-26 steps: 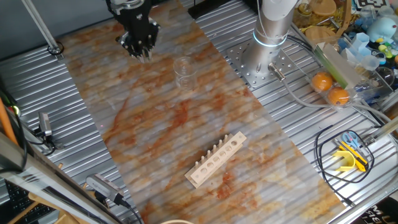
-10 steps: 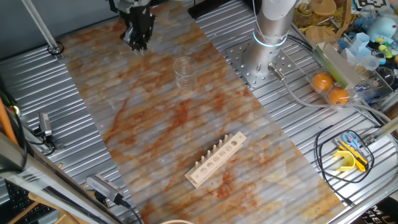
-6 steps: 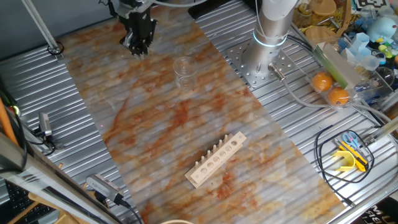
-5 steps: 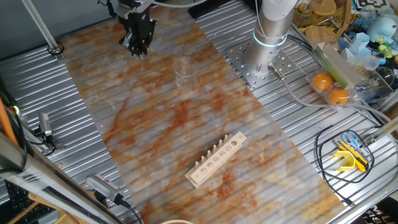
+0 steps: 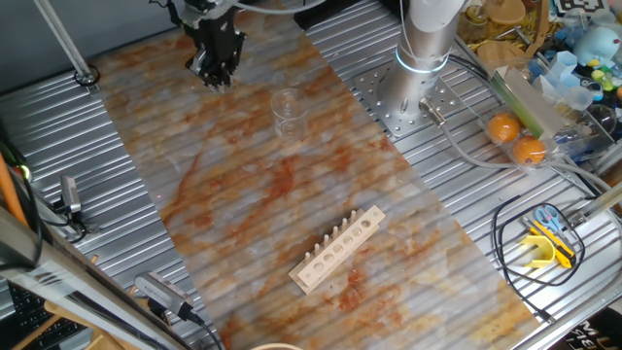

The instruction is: Pour out the test tube

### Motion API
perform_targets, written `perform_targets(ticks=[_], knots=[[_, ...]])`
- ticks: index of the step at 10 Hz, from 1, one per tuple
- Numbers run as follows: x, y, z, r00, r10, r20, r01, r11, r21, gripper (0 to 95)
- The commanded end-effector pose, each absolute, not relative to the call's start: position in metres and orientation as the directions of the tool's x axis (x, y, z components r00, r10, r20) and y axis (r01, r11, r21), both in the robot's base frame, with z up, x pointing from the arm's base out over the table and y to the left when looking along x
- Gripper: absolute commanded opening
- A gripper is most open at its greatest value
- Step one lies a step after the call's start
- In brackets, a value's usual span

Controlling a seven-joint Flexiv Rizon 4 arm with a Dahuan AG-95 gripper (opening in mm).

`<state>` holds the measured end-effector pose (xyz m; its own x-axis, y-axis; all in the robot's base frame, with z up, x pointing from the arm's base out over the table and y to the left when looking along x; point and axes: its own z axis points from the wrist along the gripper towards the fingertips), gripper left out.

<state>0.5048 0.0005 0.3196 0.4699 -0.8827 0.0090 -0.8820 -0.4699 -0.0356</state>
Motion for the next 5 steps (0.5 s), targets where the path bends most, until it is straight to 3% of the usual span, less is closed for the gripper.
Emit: perform_targets(ticks=[1,5], knots=[[0.5055,0.0016,0.3199,0.419,-0.907,0.026,-0.907,-0.42,-0.027,0.0],[0.5055,0.0016,0.3199,0.265,-0.964,-0.012,-0.963,-0.265,-0.04,0.0]])
